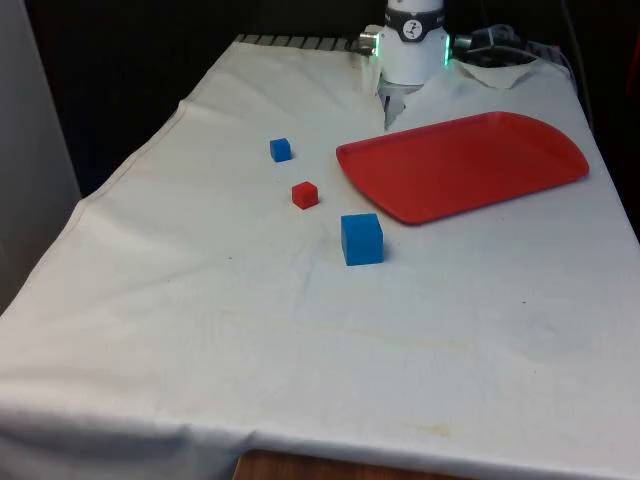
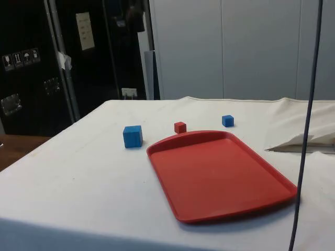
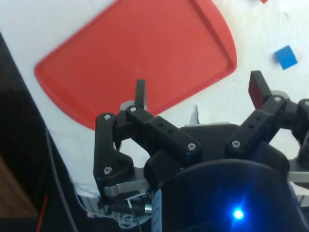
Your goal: Pick up the largest block and place it onto the tray.
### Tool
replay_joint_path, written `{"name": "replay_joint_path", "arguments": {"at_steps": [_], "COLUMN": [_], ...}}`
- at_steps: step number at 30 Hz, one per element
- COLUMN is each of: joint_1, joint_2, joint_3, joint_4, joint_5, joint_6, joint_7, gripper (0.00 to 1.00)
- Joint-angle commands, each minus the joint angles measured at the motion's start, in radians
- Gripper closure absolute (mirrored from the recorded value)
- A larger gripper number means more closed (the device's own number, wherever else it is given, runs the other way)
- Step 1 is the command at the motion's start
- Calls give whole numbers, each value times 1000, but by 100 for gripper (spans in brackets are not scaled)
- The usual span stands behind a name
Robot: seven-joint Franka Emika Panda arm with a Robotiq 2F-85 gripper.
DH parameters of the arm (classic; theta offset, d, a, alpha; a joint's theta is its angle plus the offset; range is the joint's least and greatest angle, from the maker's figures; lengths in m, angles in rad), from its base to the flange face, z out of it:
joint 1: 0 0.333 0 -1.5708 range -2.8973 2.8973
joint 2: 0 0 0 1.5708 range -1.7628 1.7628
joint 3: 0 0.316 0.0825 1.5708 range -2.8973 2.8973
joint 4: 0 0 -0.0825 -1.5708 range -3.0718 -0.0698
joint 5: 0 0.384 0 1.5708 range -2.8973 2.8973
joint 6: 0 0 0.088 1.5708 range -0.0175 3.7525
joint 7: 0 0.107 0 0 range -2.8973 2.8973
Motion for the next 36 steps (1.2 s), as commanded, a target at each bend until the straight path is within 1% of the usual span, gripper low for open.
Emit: {"name": "replay_joint_path", "arguments": {"at_steps": [1,3,8,9,10,15,18,19,20,27,28,29,34,36], "joint_1": [0,-2,-3,0,-3,-4,-5,-1,-5,-4,-1,-4,-5,-5], "joint_2": [0,22,56,46,62,92,124,116,132,184,182,189,218,237], "joint_3": [0,-2,-4,-5,-5,-8,-9,-12,-9,-12,-16,-12,-12,-13], "joint_4": [0,3,7,2,8,13,19,15,20,15,16,14,7,4], "joint_5": [0,12,18,6,20,32,47,34,52,90,80,94,115,129], "joint_6": [0,29,68,63,76,109,137,133,145,206,198,213,250,274], "joint_7": [0,-12,-22,-13,-24,-35,-46,-37,-50,-84,-77,-89,-112,-128], "gripper": [0,0,0,0,0,0,0,0,0,0,0,0,0,0]}}
